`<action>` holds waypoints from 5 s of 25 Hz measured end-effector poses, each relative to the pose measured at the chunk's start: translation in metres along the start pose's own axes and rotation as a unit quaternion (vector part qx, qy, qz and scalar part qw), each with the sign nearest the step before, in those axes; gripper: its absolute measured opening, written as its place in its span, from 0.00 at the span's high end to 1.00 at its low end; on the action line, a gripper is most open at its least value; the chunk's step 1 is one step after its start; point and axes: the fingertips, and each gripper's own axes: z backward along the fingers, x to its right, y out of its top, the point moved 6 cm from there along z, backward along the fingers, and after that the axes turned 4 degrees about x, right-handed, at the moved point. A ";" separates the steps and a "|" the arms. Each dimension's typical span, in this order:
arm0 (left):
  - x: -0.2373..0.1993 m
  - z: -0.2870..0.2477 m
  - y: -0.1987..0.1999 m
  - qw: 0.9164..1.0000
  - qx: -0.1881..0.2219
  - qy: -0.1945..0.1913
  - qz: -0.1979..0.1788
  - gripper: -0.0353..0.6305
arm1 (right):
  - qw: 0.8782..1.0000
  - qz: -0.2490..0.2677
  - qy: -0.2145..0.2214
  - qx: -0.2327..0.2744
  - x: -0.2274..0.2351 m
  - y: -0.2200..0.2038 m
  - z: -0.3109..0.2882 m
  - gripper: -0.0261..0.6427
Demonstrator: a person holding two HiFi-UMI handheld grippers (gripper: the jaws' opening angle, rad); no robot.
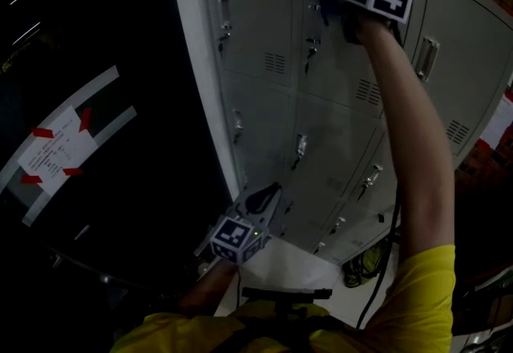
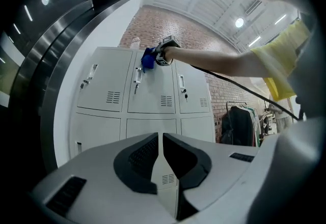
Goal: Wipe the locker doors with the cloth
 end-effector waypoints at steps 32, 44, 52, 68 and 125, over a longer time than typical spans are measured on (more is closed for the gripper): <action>0.000 -0.050 -0.017 1.000 -0.031 0.001 0.001 0.92 | 0.998 0.009 0.057 -0.007 -0.034 -0.034 -0.024 0.86; -0.025 -0.038 -0.031 0.999 -0.042 0.029 0.018 0.92 | 0.995 0.101 0.025 -0.006 -0.029 -0.108 -0.011 0.86; -0.019 -0.045 -0.047 0.998 -0.058 0.011 0.028 0.92 | 0.998 0.036 0.016 -0.045 -0.011 -0.252 0.065 0.86; -0.025 -0.018 -0.037 0.998 -0.036 0.035 0.029 0.92 | 0.997 -0.024 0.062 -0.041 -0.043 -0.305 0.295 0.86; 0.296 0.403 0.033 0.995 -0.017 -0.071 0.067 0.95 | 0.975 -0.090 -0.168 -0.114 -0.273 -0.157 0.899 0.86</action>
